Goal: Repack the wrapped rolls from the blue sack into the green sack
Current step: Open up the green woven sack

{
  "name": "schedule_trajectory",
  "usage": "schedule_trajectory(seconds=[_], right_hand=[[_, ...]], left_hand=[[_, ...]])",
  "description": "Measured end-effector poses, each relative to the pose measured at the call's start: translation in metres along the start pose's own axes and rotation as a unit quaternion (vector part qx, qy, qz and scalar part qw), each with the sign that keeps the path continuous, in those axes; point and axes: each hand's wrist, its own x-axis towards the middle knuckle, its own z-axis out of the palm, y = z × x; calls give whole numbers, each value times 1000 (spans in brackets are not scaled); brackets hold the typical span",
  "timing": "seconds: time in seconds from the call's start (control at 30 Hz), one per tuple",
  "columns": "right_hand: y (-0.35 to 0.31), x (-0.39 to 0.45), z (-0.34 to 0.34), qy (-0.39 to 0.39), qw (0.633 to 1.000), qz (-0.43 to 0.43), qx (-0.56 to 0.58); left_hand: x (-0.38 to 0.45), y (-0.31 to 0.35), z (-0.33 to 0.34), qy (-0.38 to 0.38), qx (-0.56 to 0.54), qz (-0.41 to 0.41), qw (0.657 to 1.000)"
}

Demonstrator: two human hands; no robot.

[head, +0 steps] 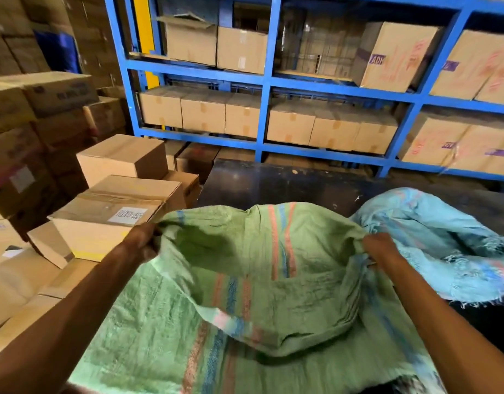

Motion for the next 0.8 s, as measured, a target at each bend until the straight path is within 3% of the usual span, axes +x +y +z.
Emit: schedule_trajectory(seconds=[0.1, 0.2, 0.27, 0.33, 0.43, 0.5, 0.6, 0.73, 0.8], right_hand=[[15, 10, -48, 37, 963, 68, 259], [47, 5, -84, 49, 918, 127, 372], [53, -4, -85, 63, 914, 128, 381], [48, -14, -77, 70, 935, 105, 332], [38, -28, -69, 59, 970, 37, 232], [35, -33, -66, 37, 983, 18, 180], [32, -40, -56, 13, 988, 16, 154], [31, -39, -51, -61, 958, 40, 279], [36, -41, -60, -8, 939, 65, 337]], left_hand=[[5, 19, -40, 18, -72, 30, 997], [13, 20, -76, 83, -102, 31, 991], [10, 13, -76, 88, -96, 52, 990], [1, 10, -61, 98, -57, 69, 991], [2, 1, -61, 141, 105, 188, 966], [14, -7, -72, 148, 205, 219, 943], [9, -9, -69, 128, 212, 181, 952], [-8, -1, -68, 43, 71, 41, 996], [-8, 3, -92, 44, 37, -13, 998]])
